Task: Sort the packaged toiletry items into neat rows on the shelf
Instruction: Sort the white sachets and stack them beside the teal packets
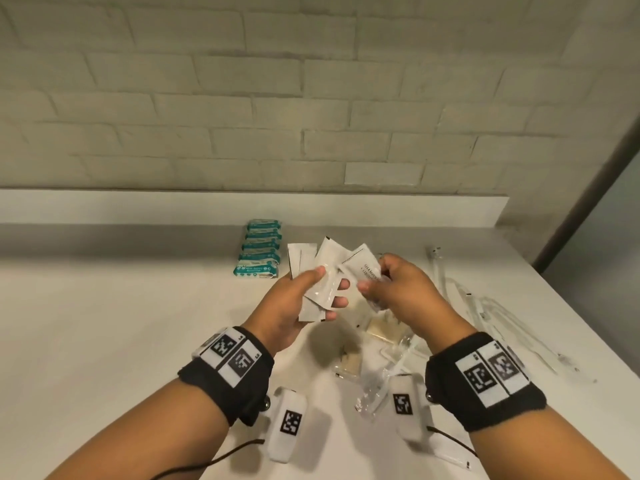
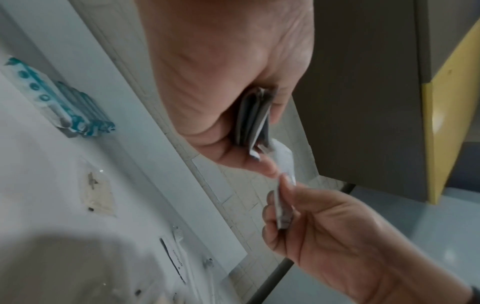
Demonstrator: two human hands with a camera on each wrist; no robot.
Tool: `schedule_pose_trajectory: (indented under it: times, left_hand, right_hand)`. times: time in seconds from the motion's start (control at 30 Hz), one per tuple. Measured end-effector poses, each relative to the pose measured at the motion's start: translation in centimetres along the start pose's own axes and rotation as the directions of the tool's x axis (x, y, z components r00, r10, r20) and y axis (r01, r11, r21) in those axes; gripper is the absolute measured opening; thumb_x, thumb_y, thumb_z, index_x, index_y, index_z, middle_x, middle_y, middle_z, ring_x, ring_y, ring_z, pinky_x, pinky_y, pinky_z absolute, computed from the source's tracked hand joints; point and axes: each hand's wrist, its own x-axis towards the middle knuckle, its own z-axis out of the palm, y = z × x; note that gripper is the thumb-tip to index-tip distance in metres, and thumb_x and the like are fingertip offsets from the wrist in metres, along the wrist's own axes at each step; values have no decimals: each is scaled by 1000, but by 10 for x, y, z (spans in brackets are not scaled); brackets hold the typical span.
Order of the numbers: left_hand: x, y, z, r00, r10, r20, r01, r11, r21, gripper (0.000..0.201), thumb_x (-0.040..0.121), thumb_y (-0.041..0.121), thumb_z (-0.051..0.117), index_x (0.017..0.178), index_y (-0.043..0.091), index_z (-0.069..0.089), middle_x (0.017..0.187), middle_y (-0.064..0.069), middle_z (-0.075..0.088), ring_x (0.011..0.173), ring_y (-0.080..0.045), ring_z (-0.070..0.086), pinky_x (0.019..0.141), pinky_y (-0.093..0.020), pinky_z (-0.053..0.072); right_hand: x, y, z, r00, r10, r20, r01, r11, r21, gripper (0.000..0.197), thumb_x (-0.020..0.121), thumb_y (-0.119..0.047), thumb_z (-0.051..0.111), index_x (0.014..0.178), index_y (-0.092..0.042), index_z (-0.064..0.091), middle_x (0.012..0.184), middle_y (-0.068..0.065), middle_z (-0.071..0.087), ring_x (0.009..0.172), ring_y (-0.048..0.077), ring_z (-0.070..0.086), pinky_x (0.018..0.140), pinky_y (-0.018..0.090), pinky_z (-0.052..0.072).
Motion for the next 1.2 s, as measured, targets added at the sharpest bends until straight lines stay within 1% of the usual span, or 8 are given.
schedule_pose_trajectory:
  times: [0.1, 0.17, 0.23, 0.37, 0.57, 0.77, 0.93, 1.2]
  left_hand:
    - [0, 4, -10, 998, -16, 63, 15, 1000, 20, 24, 99, 17, 44, 115, 9, 60, 92, -13, 73, 67, -20, 68, 53, -26, 48]
    - [0, 5, -14, 995, -30, 99, 22, 997, 75, 20, 97, 14, 47, 111, 12, 61, 85, -9, 74, 65, -20, 69, 53, -27, 47]
    - [4, 4, -18, 994, -36, 103, 28, 996, 81, 19, 96, 20, 50, 111, 15, 61, 86, -7, 75, 68, -20, 70, 53, -26, 50]
    - [18, 9, -26, 992, -112, 52, 111, 993, 34, 47, 92, 53, 44, 112, 15, 61, 97, -10, 73, 77, -21, 70, 62, -28, 54]
    - [35, 15, -33, 997, -46, -58, 42, 996, -76, 21, 90, 1, 57, 103, 14, 65, 89, -7, 73, 84, -20, 69, 64, -29, 54]
    - [45, 12, -36, 983, 44, -176, -52, 998, -40, 22, 91, -3, 54, 109, 8, 60, 81, -5, 72, 66, -12, 71, 50, -22, 53]
    - [52, 8, -32, 957, 88, -277, -127, 984, -125, 15, 91, -3, 55, 99, 9, 59, 84, -6, 72, 67, -15, 70, 74, -35, 56]
    - [49, -2, -9, 985, -133, -111, 84, 928, -364, 13, 92, 7, 57, 102, 2, 64, 80, -12, 72, 66, -19, 70, 65, -29, 60]
  right_hand:
    - [7, -5, -3, 997, 45, 63, -70, 876, 477, 16, 86, -2, 65, 98, -8, 55, 80, 6, 65, 64, 20, 60, 63, 36, 52]
    - [9, -12, 2, 984, 50, 173, -137, 834, 534, 23, 85, 0, 64, 105, -9, 59, 84, 5, 68, 65, 19, 63, 59, 32, 53]
    - [11, -16, 10, 984, 31, 176, -110, 882, 459, 22, 83, 1, 66, 104, -5, 63, 82, 8, 68, 67, 22, 63, 58, 30, 51]
    - [16, -22, 12, 960, -224, -169, 272, 886, 375, 22, 76, 19, 64, 85, -1, 70, 89, 9, 58, 80, 13, 58, 70, 23, 54]
    - [9, 8, 18, 899, -425, 105, 437, 858, -269, 55, 72, 22, 63, 89, -28, 77, 105, -16, 56, 104, 3, 57, 86, 16, 48]
    - [3, 15, 5, 994, -104, -16, 103, 993, -54, 8, 92, -16, 61, 94, -24, 61, 82, -3, 66, 70, 10, 65, 56, 15, 48]
    - [14, 9, 9, 999, -3, -35, 12, 967, 254, 8, 98, -20, 51, 104, -24, 53, 95, 9, 67, 78, 26, 72, 75, 47, 56]
    - [28, 16, 50, 992, 55, -118, 7, 882, 471, 28, 97, -22, 53, 124, -16, 49, 118, 9, 66, 106, 30, 65, 87, 48, 54]
